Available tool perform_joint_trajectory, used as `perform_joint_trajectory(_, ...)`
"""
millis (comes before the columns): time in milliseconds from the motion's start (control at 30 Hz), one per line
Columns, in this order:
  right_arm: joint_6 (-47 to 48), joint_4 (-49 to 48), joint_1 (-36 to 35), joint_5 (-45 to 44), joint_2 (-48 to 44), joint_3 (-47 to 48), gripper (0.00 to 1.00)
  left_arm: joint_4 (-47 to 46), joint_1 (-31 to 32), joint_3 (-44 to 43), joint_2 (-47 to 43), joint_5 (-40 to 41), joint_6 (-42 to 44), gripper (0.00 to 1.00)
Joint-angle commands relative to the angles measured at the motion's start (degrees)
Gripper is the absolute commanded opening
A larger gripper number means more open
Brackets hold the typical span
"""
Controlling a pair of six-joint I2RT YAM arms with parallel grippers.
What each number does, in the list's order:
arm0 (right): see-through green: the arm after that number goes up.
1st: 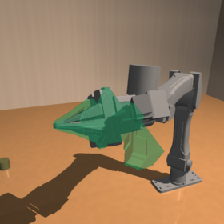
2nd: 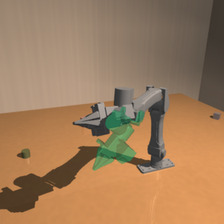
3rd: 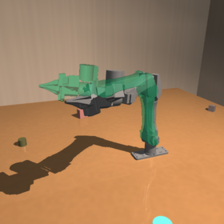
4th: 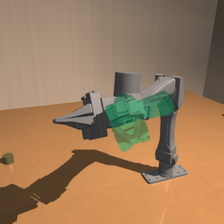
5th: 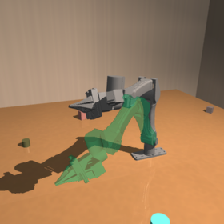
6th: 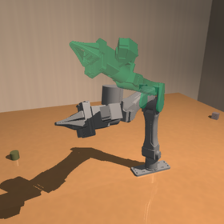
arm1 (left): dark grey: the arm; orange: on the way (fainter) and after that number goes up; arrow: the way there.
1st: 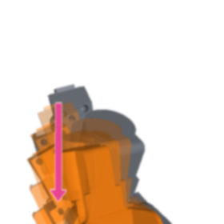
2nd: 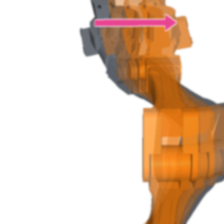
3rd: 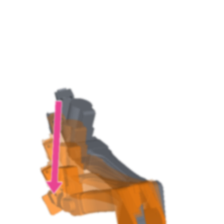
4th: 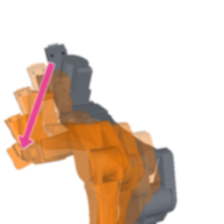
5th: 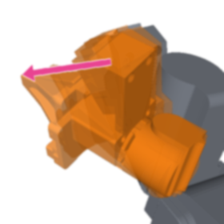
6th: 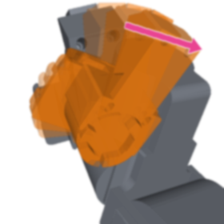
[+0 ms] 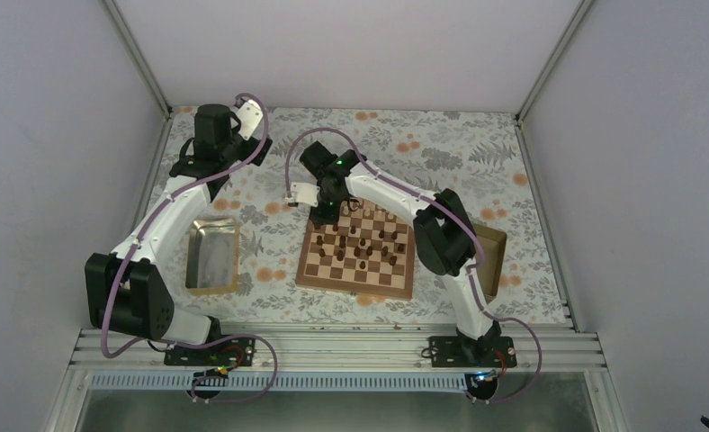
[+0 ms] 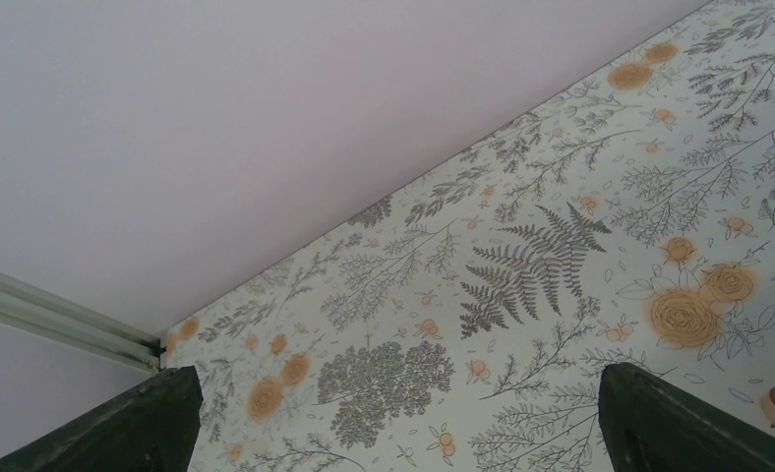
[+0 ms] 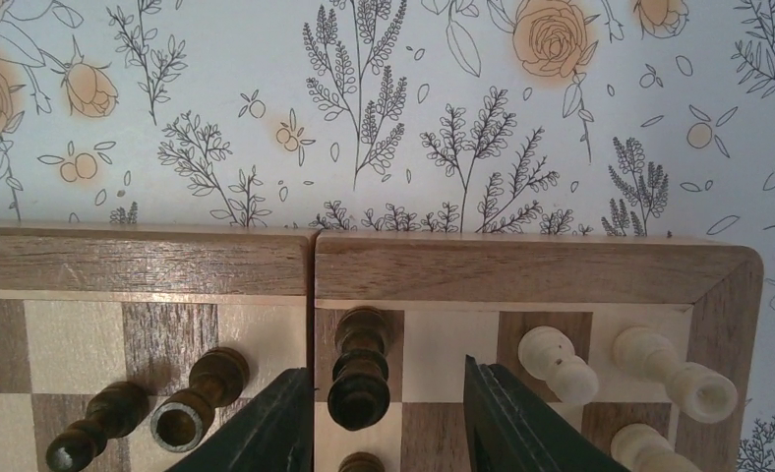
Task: Set up the chess pieces on the board
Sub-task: Pick up the chess piece from the chessboard.
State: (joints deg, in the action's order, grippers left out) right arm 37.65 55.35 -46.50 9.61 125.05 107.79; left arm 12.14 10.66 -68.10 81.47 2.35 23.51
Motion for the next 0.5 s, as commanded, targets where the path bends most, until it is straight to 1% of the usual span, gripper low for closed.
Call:
perform_joint_trajectory(0, 0.1, 0.3, -0.5, 1.3, 1.0, 2.3, 0.41, -1.2, -0.3, 0.4, -0.9, -0.2, -0.2, 1.0)
perform_joint_trajectory(167, -0.1, 0.5, -0.5, 1.8, 1.7, 2.8, 0.34, -1.2, -0.4, 0.6, -0.9, -0.5, -0.2, 1.0)
perform_joint_trajectory(267, -0.1, 0.9, -0.5, 2.1, 1.9, 3.1, 0.29, -1.2, -0.5, 0.6, -0.9, -0.8, -0.1, 1.0)
perform_joint_trajectory(467, -0.1, 1.9, -0.5, 2.7, 2.1, 3.3, 0.26, -1.2, -0.5, 0.8, -1.0, -1.5, 0.0, 1.0)
